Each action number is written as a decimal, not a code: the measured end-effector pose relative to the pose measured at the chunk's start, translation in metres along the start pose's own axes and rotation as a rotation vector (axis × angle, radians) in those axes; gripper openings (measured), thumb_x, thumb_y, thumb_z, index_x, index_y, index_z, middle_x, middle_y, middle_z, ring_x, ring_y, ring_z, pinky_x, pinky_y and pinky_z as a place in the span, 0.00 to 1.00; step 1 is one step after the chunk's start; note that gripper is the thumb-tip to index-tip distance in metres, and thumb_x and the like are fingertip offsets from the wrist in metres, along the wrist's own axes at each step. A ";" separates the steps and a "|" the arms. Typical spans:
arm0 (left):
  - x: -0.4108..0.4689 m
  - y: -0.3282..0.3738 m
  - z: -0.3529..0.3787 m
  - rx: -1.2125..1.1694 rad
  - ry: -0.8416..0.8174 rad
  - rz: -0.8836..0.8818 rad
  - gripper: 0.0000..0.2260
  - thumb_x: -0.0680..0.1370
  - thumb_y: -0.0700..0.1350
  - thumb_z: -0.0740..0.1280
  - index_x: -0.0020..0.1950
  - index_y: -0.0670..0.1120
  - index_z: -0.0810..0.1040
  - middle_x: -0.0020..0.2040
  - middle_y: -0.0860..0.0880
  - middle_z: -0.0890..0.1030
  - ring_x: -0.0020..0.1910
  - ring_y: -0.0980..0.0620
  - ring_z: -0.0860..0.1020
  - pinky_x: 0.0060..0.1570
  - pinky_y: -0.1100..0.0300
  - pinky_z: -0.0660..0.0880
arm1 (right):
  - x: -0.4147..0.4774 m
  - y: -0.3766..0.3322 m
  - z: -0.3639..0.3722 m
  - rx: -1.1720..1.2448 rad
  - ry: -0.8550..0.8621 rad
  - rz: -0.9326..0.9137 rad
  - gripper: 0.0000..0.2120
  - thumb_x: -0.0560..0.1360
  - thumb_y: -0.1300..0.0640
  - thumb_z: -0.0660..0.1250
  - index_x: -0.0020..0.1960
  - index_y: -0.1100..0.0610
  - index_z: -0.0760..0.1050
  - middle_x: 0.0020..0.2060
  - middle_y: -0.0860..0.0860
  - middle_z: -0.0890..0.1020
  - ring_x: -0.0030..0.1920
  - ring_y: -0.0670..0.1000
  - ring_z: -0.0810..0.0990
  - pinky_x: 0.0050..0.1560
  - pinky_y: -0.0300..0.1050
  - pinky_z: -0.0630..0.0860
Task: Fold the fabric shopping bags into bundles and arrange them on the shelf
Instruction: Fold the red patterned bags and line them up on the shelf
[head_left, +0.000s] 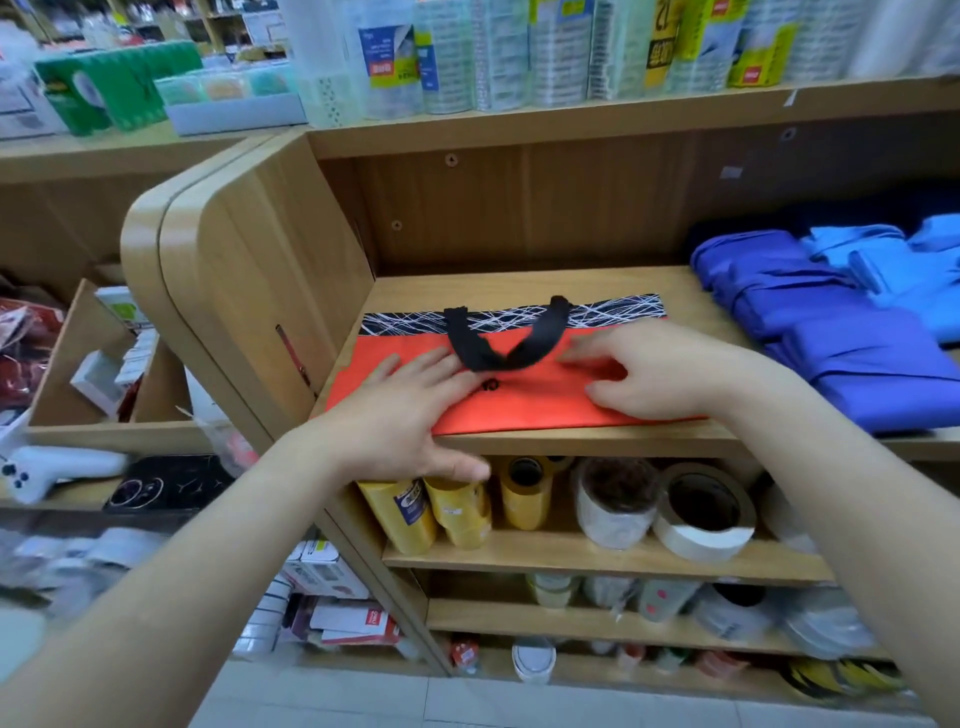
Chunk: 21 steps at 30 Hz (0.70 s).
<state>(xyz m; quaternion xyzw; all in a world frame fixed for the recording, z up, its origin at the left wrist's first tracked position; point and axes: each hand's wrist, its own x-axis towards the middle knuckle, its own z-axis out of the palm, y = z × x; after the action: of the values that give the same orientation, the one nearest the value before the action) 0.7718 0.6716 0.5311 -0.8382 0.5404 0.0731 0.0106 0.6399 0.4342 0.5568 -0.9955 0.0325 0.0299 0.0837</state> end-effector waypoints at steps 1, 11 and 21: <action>-0.005 -0.001 0.006 0.085 -0.023 -0.009 0.45 0.68 0.76 0.58 0.79 0.58 0.46 0.81 0.56 0.47 0.79 0.52 0.45 0.76 0.43 0.48 | -0.003 0.001 0.000 0.031 0.004 -0.012 0.23 0.77 0.48 0.64 0.72 0.45 0.70 0.70 0.41 0.73 0.70 0.46 0.70 0.70 0.41 0.66; -0.031 0.018 -0.003 -0.086 0.058 -0.012 0.31 0.75 0.43 0.57 0.77 0.61 0.58 0.77 0.59 0.60 0.77 0.55 0.58 0.74 0.53 0.60 | 0.004 -0.023 -0.034 0.728 0.295 -0.133 0.33 0.74 0.41 0.65 0.75 0.36 0.56 0.70 0.44 0.71 0.66 0.39 0.73 0.66 0.36 0.68; -0.045 0.031 -0.025 -0.074 -0.018 0.024 0.25 0.80 0.46 0.63 0.74 0.65 0.64 0.74 0.61 0.68 0.73 0.60 0.66 0.72 0.60 0.62 | 0.031 0.009 0.004 0.253 -0.105 -0.025 0.24 0.82 0.43 0.54 0.77 0.45 0.60 0.78 0.49 0.60 0.78 0.48 0.54 0.75 0.40 0.50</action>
<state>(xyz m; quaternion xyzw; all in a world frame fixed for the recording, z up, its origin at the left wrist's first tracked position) 0.7282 0.6968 0.5636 -0.8309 0.5471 0.1006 -0.0164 0.6702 0.4245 0.5495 -0.9744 0.0192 0.0765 0.2104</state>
